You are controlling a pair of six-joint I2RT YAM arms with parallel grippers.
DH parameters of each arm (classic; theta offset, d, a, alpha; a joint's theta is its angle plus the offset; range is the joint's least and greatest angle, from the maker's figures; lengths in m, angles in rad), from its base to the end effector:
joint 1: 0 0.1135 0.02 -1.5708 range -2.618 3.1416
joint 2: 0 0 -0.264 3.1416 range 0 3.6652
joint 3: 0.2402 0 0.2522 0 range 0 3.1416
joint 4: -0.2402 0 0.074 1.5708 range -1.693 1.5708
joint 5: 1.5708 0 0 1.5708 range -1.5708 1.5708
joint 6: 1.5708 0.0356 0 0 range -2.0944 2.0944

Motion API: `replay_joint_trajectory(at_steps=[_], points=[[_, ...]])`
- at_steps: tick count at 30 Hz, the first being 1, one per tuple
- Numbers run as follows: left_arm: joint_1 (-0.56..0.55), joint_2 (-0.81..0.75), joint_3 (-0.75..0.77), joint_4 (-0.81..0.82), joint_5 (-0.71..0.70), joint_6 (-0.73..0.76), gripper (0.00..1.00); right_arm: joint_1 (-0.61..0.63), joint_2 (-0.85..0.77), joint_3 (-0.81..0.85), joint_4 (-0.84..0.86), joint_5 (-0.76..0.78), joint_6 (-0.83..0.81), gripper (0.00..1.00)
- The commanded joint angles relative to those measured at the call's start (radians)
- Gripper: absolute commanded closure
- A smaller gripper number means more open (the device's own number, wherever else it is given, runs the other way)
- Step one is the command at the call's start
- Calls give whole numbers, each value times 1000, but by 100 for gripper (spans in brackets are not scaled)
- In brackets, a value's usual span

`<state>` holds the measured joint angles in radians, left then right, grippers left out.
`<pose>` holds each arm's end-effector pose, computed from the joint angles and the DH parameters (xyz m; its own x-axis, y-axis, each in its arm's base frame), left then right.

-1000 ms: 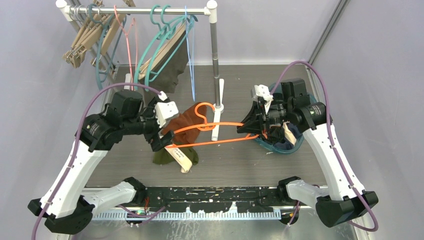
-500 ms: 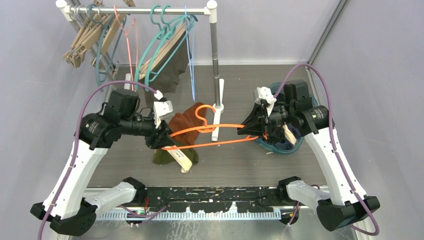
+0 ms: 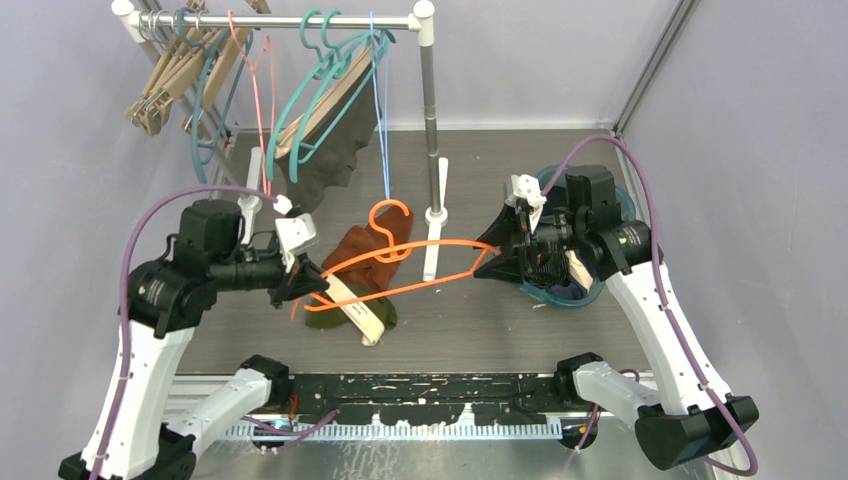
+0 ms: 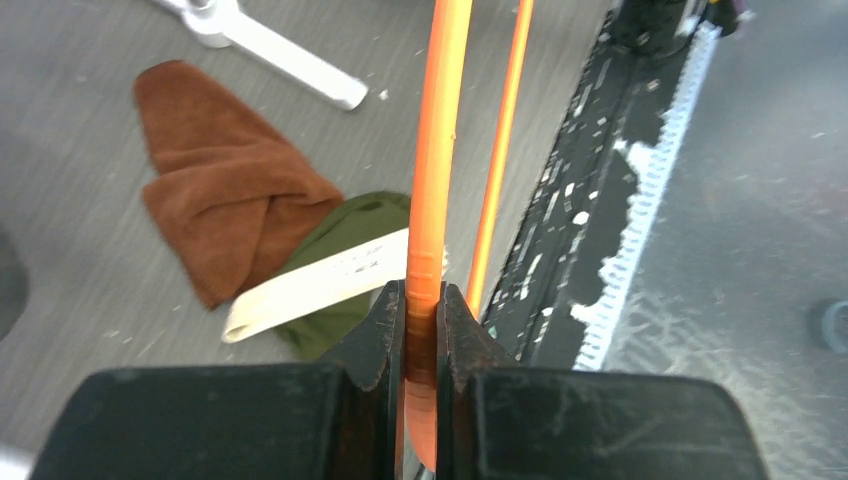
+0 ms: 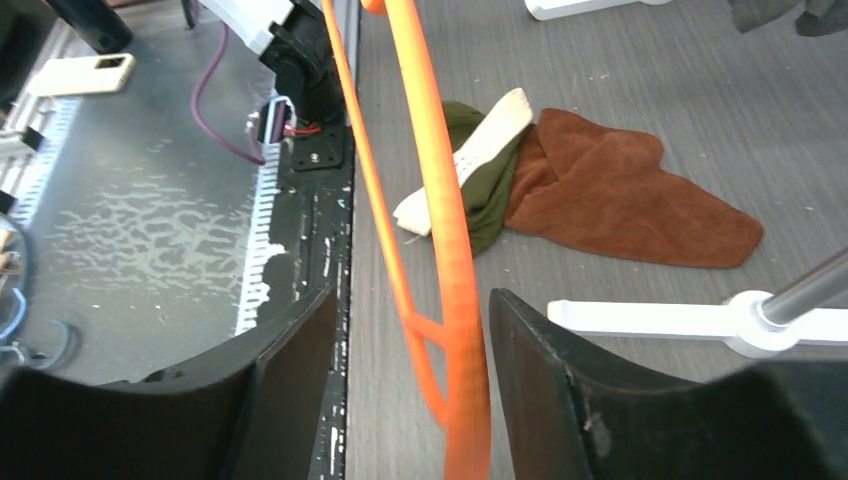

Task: Remove the underwear clipped to the hanger
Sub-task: Remove the underwear from the hanger, then place the hanger at the clothesline.

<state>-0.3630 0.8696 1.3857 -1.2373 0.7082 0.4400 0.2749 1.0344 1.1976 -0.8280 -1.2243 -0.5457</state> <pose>0.0937 -0.0604 0.4216 -0.2491 0.4407 -0.8624 0.9201 0.3856 -0.0687 0.1688 0.0824 0.3863 -0.0899 -0.2085 -0.9739 -0.9960 0.0207 0.0875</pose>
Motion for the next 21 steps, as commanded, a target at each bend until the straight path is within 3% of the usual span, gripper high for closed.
replay_joint_trajectory(at_steps=[1, 10, 21], points=[[14, -75, 6, -80, -155, 111, 100, -5, -59, -13, 82, 73, 31, 34], [34, -205, -58, -280, -615, 201, 100, -42, -109, -52, 121, 98, 49, 31], [241, -257, -50, -266, -687, 119, 100, -69, -115, -75, 150, 98, 64, 29]])
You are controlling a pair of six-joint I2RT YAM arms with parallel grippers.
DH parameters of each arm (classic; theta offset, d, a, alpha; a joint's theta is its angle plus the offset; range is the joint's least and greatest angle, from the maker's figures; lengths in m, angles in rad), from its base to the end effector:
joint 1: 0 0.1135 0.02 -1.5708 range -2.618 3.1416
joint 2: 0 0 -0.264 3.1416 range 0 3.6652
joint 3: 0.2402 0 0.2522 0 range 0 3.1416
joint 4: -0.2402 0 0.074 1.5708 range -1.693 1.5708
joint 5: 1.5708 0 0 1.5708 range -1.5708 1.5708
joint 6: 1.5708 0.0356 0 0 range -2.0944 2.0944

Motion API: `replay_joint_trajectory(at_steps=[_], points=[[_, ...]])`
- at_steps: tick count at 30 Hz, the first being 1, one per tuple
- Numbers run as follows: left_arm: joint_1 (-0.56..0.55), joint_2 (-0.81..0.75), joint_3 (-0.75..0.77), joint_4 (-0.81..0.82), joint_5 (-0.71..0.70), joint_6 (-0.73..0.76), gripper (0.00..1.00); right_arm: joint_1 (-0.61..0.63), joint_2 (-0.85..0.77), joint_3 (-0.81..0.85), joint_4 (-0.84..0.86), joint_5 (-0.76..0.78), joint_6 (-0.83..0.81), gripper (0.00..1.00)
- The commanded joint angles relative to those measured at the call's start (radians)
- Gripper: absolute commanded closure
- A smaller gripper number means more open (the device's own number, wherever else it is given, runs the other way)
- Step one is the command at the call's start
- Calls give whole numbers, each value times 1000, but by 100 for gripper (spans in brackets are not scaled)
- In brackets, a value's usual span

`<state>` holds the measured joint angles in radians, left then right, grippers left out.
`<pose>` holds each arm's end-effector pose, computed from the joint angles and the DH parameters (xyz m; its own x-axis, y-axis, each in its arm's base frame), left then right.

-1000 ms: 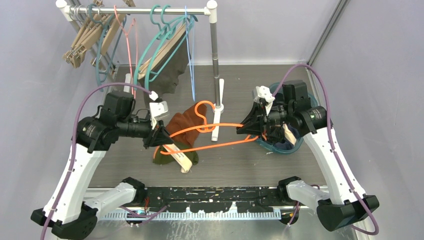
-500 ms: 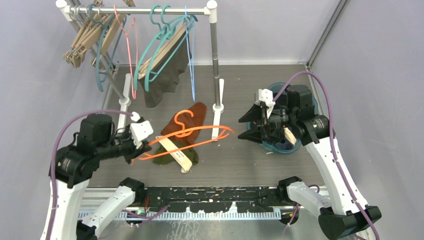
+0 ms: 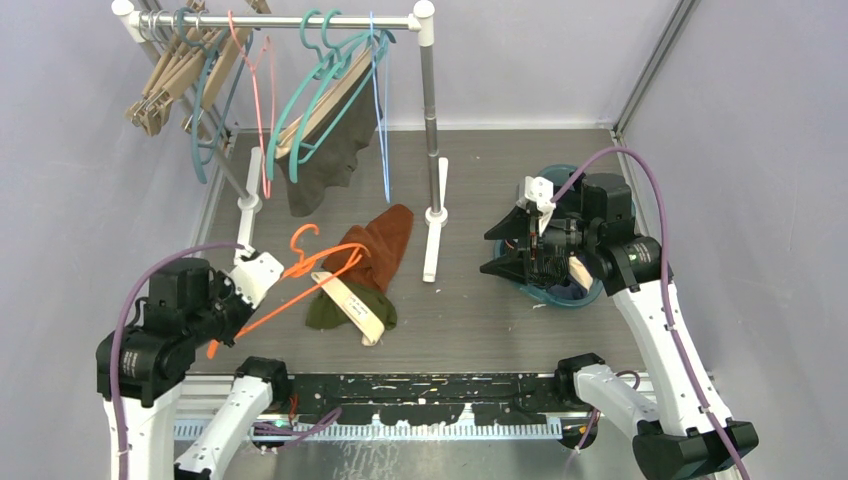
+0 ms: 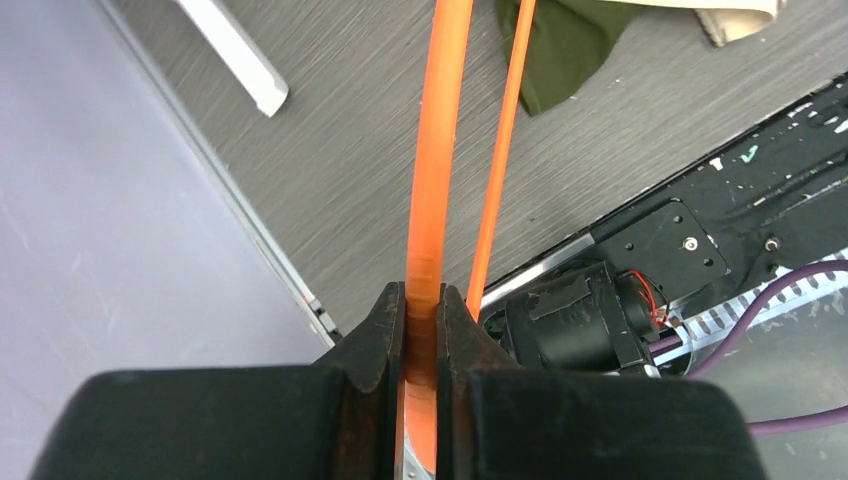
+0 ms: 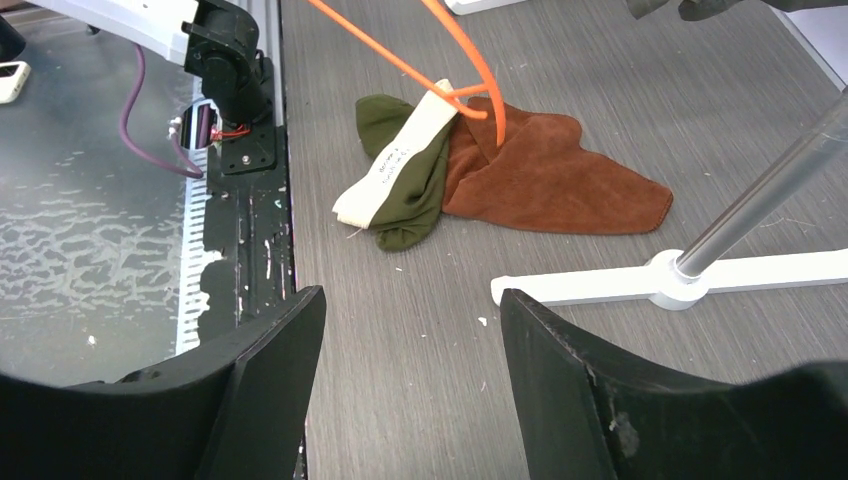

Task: Remove the underwear clipped to the hanger
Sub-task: Place the hanger at the clothesline.

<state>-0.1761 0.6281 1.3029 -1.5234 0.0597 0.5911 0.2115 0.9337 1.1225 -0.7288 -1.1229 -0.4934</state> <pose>0.0317 -0.0078 0.3863 -0.4943 0.6530 -0.5738 0.5891 0.7370 0.3312 0.1585 0.0668 0.3846 -0.0417 -0.2187 -0.9749 -0.9839 0.1789 0.0019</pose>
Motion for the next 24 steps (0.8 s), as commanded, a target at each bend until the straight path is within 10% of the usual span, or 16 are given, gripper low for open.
replay_joint_trajectory(at_steps=[1, 24], points=[[67, -15, 45, 12, -38, -33, 100, -5, -10, 0, 54, -5, 12, 29], [176, 39, 225, 21, -207, -63, 100, -6, 11, -7, 64, -4, 15, 29]])
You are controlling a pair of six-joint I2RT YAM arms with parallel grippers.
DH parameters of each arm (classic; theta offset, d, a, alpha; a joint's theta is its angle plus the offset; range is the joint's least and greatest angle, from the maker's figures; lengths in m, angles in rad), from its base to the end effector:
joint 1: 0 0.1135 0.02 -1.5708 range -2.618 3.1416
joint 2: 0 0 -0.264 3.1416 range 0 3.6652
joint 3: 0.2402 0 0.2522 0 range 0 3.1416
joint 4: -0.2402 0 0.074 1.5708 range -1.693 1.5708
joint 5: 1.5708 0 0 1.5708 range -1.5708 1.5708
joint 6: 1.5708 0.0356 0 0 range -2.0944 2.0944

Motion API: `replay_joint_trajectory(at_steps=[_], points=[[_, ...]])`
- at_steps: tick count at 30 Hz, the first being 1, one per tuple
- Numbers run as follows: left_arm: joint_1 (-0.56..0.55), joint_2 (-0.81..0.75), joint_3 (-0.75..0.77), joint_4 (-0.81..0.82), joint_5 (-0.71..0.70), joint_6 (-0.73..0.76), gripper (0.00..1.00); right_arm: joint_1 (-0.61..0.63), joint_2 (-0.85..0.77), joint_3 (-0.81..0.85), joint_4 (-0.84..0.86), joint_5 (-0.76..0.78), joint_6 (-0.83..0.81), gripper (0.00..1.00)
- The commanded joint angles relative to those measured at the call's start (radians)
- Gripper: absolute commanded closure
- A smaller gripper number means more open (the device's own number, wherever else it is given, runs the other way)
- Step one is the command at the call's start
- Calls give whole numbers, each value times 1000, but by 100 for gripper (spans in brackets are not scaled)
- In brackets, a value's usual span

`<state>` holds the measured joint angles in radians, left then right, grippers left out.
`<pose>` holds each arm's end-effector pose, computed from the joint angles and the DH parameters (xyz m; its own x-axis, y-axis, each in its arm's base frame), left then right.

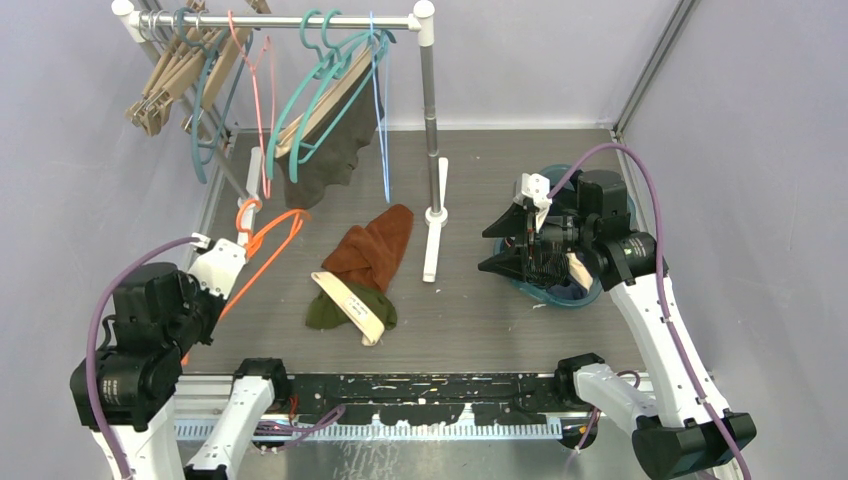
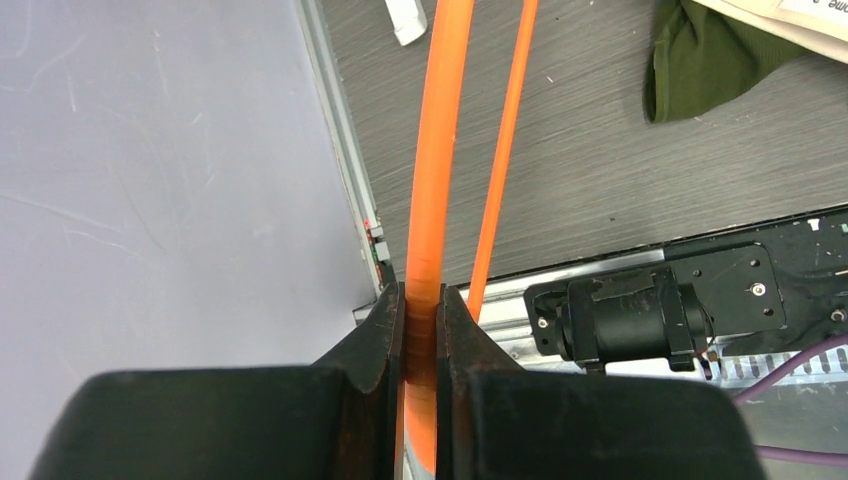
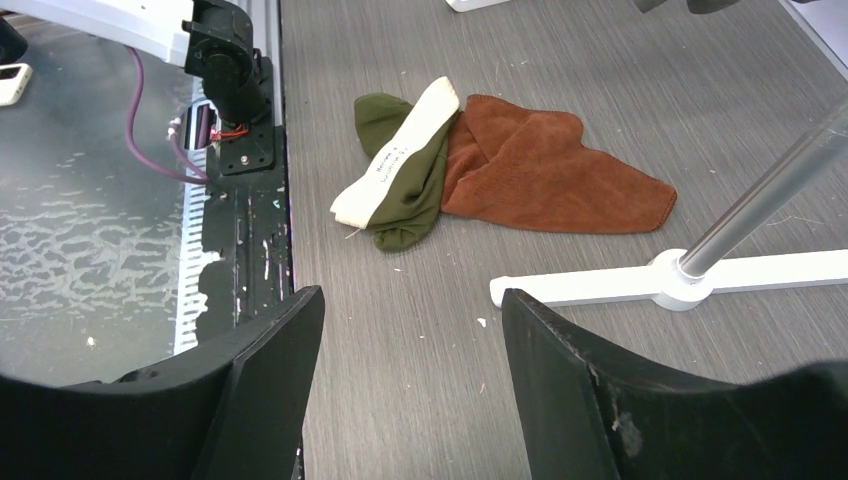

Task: Remove the underwear clipped to the hanger
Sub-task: Place the hanger at the clothesline.

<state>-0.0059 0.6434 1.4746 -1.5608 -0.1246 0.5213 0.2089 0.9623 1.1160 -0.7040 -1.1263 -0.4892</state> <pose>0.0111 0.0044 0.4204 -0.6212 0.4978 -0.6052 0.2567 0.8589 0.4431 0.1676 0.0684 0.3802 -0.0559 -0.2184 -0.9743 -0.9836 0.1795 0.0162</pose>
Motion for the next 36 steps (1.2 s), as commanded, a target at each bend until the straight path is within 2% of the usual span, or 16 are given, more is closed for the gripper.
replay_joint_trajectory(at_steps=[1, 13, 20, 29, 36], points=[[6, 35, 65, 57, -24, 8, 100, -3, -17, -2, 40, 1, 11, 29], [6, 112, 187, 39, -62, 45, 100, -3, -5, -10, 41, 8, 5, 28], [6, 133, 264, 20, 9, 37, 100, -3, -2, -13, 43, 10, 2, 28], [6, 133, 267, -18, 11, 55, 100, -3, -16, -27, 47, 17, -3, 28], [6, 93, 219, 3, -116, 48, 100, -3, -14, -35, 52, 16, -4, 28]])
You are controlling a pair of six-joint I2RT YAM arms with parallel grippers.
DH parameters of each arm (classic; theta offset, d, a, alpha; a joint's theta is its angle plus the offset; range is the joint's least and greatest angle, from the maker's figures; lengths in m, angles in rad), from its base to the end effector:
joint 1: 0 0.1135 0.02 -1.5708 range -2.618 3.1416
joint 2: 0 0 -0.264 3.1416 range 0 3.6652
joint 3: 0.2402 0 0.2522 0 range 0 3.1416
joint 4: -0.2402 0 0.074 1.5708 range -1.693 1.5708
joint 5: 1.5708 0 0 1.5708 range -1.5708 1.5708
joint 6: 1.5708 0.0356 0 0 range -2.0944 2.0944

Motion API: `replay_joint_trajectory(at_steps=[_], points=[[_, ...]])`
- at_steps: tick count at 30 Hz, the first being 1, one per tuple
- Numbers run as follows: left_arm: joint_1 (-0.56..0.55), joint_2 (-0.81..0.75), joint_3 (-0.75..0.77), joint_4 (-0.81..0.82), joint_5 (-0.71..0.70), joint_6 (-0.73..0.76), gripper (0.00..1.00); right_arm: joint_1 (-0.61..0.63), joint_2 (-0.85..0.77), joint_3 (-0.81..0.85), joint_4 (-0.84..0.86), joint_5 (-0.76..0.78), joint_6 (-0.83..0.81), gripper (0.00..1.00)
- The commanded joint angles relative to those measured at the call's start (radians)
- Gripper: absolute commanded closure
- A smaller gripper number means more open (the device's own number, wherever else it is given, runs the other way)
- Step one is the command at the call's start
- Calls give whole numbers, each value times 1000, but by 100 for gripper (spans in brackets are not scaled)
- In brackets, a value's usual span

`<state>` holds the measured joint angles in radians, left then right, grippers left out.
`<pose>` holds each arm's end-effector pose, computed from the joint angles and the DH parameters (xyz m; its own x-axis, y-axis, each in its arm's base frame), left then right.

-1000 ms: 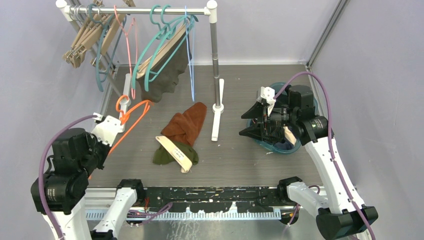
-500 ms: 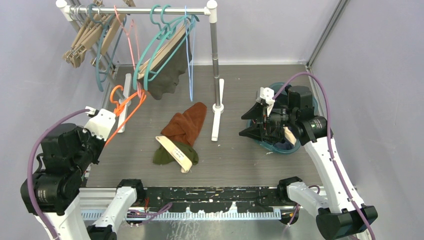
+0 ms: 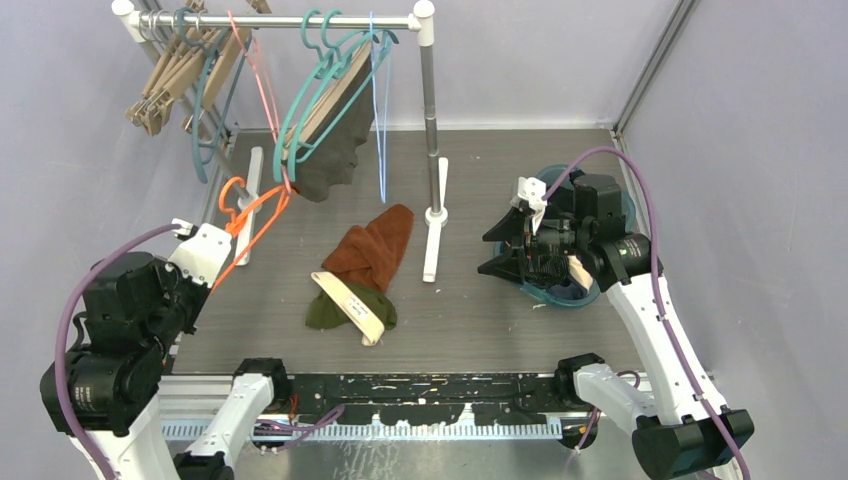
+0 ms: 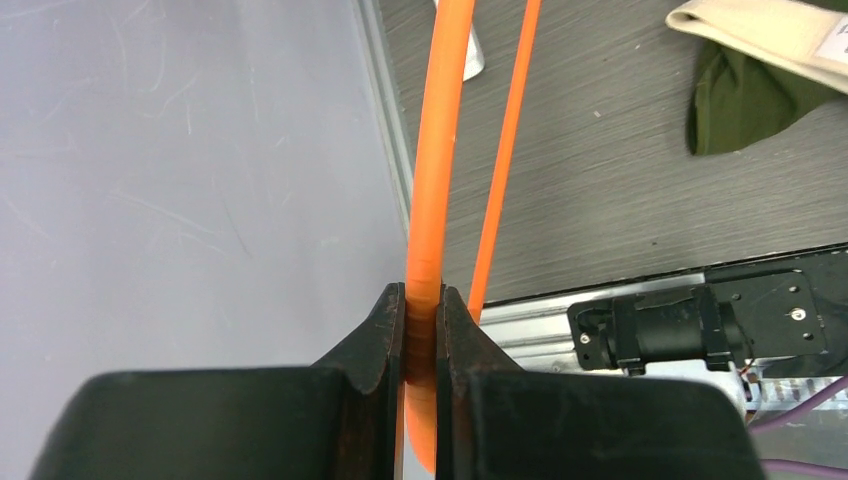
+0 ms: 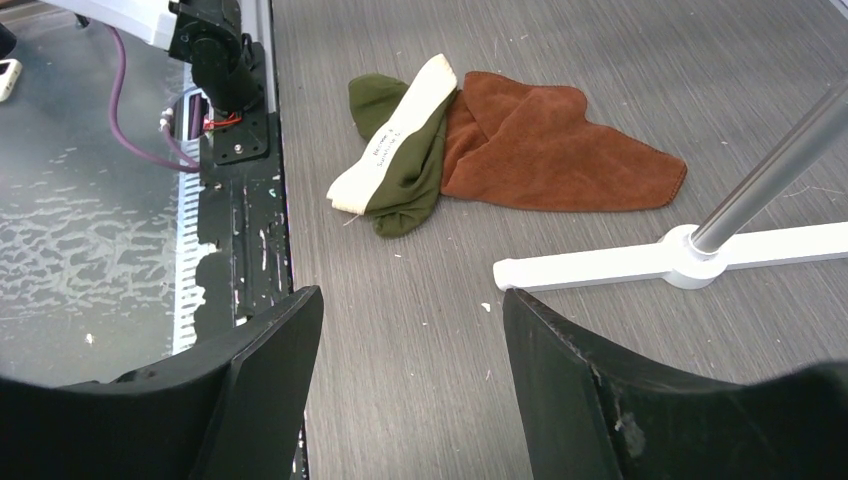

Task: Remove the underwear clipped to the hanger
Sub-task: Place the hanger at the clothesline.

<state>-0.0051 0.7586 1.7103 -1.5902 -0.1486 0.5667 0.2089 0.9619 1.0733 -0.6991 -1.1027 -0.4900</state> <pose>0.0094 0.0052 0.4643 -0.5639 0.5338 -0.6301 0.2239 0.8332 0.5055 0.1702 0.0686 0.3670 -0.0926 -0.2367 -0.9672 -0.9789 0.1994 0.0449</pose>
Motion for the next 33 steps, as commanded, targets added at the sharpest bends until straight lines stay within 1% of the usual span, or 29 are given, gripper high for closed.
replay_joint_trajectory(at_steps=[1, 4, 8, 14, 22, 29, 33], points=[[6, -24, -24, 41, -117, 1, 100, -3, -13, 8, 48, -7, -2, 28], [5, -18, -44, 80, -176, -6, 100, -3, -11, 11, 49, -8, 1, 28], [6, 10, -34, 151, -189, -26, 100, -2, -16, 10, 49, -6, 3, 28], [5, 77, 58, 268, -118, -79, 100, -3, -30, 0, 50, 0, -1, 27], [6, 225, 190, 372, -202, -93, 100, -3, -45, -18, 55, 6, -10, 27], [6, 324, 282, 404, -105, -111, 100, -3, -51, -24, 59, 7, -12, 27], [6, 380, 335, 441, -119, -114, 100, -2, -49, -22, 59, 7, -12, 27]])
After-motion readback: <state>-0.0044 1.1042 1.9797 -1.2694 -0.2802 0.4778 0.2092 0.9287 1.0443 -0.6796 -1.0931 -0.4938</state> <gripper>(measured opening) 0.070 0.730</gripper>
